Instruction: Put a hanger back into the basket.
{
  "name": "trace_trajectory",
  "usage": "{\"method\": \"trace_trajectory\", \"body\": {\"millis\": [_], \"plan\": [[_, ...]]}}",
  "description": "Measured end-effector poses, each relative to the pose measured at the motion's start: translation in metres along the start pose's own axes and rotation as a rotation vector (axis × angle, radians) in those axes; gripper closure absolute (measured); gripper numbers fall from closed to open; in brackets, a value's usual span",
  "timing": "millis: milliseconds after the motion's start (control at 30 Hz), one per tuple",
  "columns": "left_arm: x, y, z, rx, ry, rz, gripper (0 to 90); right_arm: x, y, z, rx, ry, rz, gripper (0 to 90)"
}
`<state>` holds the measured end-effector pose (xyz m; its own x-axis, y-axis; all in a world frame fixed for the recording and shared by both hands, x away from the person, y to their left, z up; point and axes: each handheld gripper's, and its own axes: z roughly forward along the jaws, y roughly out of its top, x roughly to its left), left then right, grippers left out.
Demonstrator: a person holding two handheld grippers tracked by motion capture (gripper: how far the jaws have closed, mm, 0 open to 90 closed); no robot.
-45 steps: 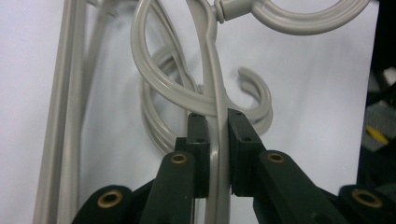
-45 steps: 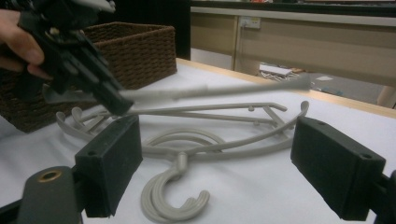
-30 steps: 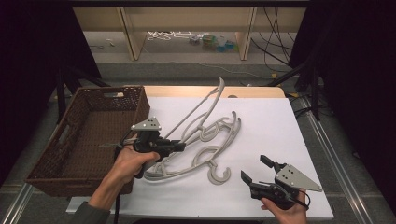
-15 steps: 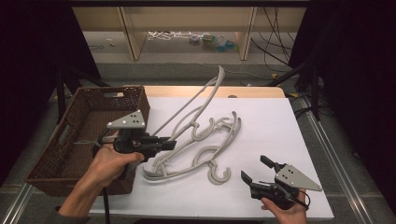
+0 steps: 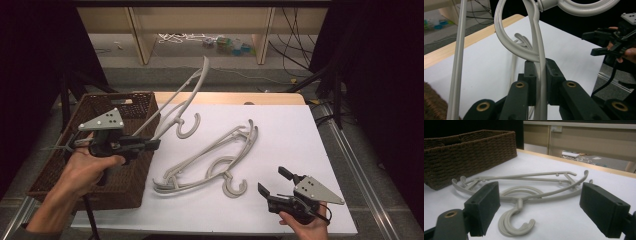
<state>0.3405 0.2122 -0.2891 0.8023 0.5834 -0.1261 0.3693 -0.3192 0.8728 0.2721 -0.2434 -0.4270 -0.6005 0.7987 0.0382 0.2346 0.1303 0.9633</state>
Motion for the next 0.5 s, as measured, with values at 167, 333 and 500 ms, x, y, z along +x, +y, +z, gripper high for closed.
{"method": "trace_trajectory", "body": {"millis": [167,333,500], "plan": [[0.010,-0.007,-0.009,0.024,0.048,0.016,81.3,0.000,0.000,0.000,0.010,0.002,0.000,17.5],[0.027,-0.017,-0.017,0.036,0.091,0.003,81.2,0.000,-0.001,0.001,0.002,0.001,0.005,17.5],[0.042,-0.029,-0.025,0.042,0.125,-0.025,81.3,-0.001,-0.002,0.002,0.008,0.012,0.010,17.5]]}}
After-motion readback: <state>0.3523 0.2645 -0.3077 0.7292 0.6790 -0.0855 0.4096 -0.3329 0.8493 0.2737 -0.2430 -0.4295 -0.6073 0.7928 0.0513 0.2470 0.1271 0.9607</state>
